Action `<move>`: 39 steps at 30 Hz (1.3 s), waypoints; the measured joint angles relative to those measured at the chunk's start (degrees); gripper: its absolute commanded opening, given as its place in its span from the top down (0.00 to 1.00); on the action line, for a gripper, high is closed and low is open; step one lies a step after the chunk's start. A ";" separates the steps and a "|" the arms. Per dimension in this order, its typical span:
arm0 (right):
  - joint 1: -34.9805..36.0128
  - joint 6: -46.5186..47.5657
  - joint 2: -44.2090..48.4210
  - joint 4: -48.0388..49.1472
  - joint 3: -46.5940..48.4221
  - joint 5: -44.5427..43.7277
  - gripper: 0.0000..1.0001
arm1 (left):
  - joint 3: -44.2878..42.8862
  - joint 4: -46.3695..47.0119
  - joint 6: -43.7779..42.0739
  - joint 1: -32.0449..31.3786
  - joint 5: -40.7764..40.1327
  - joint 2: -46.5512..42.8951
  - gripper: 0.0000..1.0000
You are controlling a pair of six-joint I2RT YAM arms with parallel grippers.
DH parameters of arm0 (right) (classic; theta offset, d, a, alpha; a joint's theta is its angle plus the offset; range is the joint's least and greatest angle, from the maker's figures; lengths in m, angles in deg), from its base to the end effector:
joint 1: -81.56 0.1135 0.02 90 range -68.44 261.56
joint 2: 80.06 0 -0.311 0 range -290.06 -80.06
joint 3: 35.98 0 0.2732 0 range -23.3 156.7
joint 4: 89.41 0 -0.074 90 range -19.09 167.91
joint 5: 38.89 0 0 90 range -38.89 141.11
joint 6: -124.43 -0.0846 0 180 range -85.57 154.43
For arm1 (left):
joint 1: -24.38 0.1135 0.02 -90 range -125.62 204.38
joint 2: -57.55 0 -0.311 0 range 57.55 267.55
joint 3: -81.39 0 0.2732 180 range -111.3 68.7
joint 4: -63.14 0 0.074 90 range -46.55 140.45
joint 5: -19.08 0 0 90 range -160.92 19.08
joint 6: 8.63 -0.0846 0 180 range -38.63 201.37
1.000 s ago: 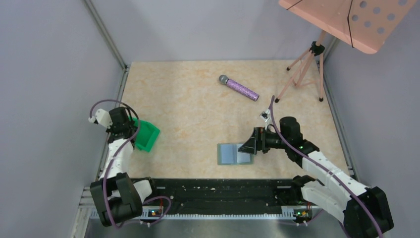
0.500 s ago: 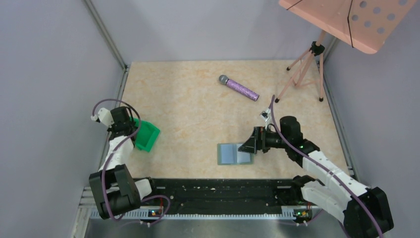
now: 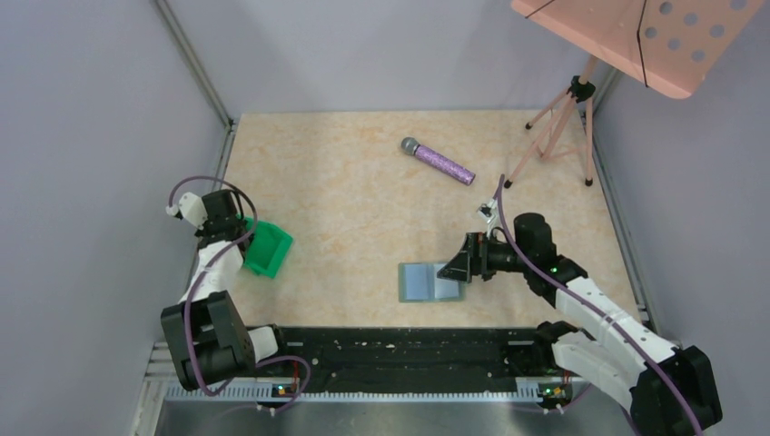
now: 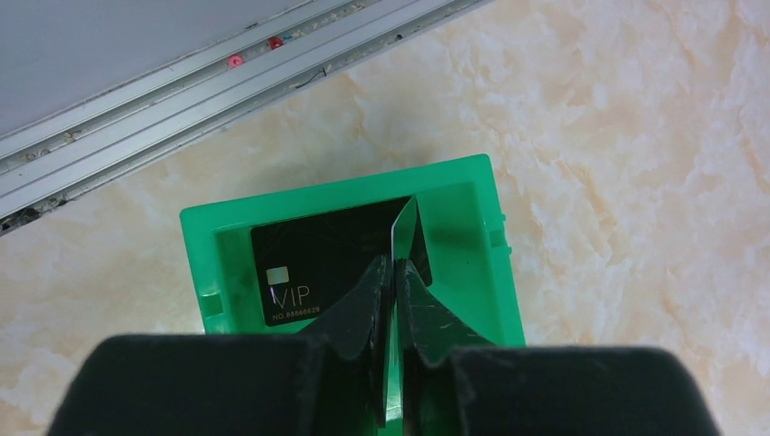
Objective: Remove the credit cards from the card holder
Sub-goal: Place the credit card in the storage box.
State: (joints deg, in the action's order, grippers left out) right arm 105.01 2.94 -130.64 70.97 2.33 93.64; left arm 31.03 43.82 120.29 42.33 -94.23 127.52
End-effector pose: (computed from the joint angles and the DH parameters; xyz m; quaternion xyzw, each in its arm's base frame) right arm 0.1655 0.1341 0.2237 -0.1186 0.8250 0.4901 0.2553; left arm 0.2645 0.1209 0.2187 -0.4974 0.7356 0.1024 0.4483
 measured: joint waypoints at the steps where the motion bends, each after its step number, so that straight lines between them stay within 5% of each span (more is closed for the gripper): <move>1: 0.00 0.00 0.09 -0.02 0.00 0.00 0.05 | -0.37 -0.37 -0.04 0.00 -0.15 0.31 0.86; 16: 0.00 0.00 1.70 -1.60 0.00 -0.79 0.06 | -4.70 -8.02 -0.09 0.02 -0.13 0.55 0.60; 24: 0.00 -0.04 1.25 -4.13 0.63 -2.54 0.09 | -9.60 -13.68 0.24 0.02 1.79 -0.96 0.57; 32: 0.00 -2.56 -0.13 -5.70 1.16 -5.68 0.19 | -13.25 -17.57 -1.55 -1.25 18.99 -3.34 0.58; 39: 0.02 -6.03 -0.72 -5.99 1.18 -8.24 0.29 | -13.22 -20.22 -3.23 -10.32 30.67 -8.17 0.60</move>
State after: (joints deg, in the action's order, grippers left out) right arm 105.03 -3.09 -131.36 64.98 3.51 85.40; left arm 17.81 23.60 117.05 32.02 -63.56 119.35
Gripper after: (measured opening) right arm 0.746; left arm 0.403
